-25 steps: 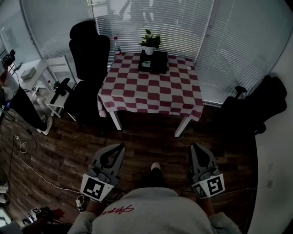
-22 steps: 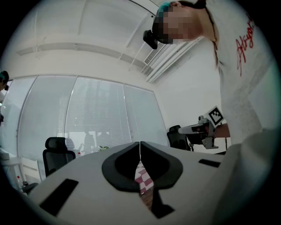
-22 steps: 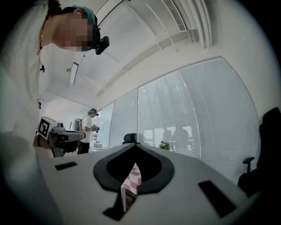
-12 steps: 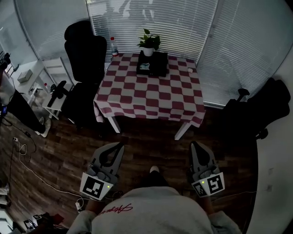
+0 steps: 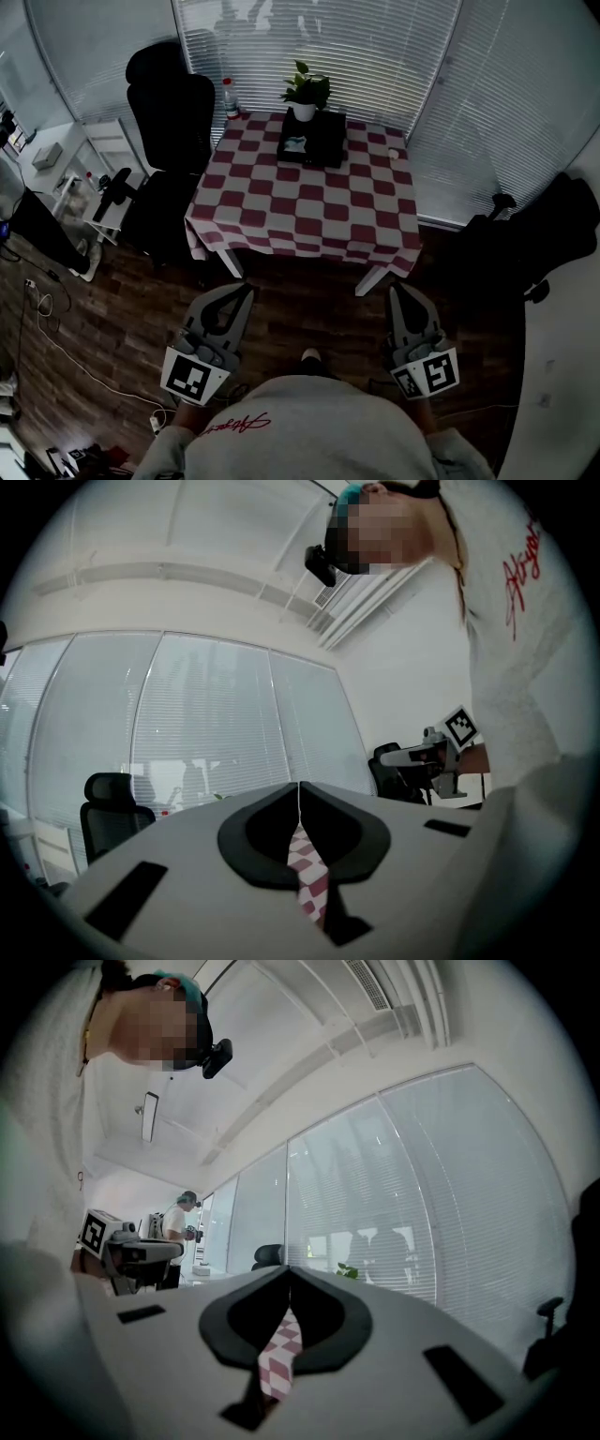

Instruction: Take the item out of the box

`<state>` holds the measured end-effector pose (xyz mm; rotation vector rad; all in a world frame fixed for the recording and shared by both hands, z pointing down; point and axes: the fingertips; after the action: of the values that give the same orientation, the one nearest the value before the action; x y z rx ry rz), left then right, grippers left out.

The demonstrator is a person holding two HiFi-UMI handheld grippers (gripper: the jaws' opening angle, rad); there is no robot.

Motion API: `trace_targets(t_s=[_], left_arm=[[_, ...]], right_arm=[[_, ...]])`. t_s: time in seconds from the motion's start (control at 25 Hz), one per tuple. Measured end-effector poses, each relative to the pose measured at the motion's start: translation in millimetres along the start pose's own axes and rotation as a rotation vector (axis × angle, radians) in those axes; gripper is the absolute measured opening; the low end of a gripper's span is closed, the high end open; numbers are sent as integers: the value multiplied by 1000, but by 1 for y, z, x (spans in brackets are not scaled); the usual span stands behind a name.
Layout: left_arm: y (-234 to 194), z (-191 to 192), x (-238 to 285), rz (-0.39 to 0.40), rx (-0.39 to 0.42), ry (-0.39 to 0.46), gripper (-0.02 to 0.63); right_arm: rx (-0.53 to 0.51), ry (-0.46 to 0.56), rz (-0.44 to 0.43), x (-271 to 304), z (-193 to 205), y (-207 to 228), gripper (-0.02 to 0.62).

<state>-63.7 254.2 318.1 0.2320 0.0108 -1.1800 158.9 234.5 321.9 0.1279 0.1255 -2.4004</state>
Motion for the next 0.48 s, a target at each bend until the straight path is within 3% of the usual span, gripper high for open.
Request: trace_targets(t_s=[0.48], left_arm=[[-5,0,69,-21,17,17,18]], right_arm=[[-16,8,-49,38,0,65,11]])
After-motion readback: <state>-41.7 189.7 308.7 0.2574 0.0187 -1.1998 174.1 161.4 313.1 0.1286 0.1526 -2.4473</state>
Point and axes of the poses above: the fingertips, and each gripper's own axes: x forward along the fingers, y to its right, z out of its underside, and after that the axes turned 15 degrees about -z, right-handed
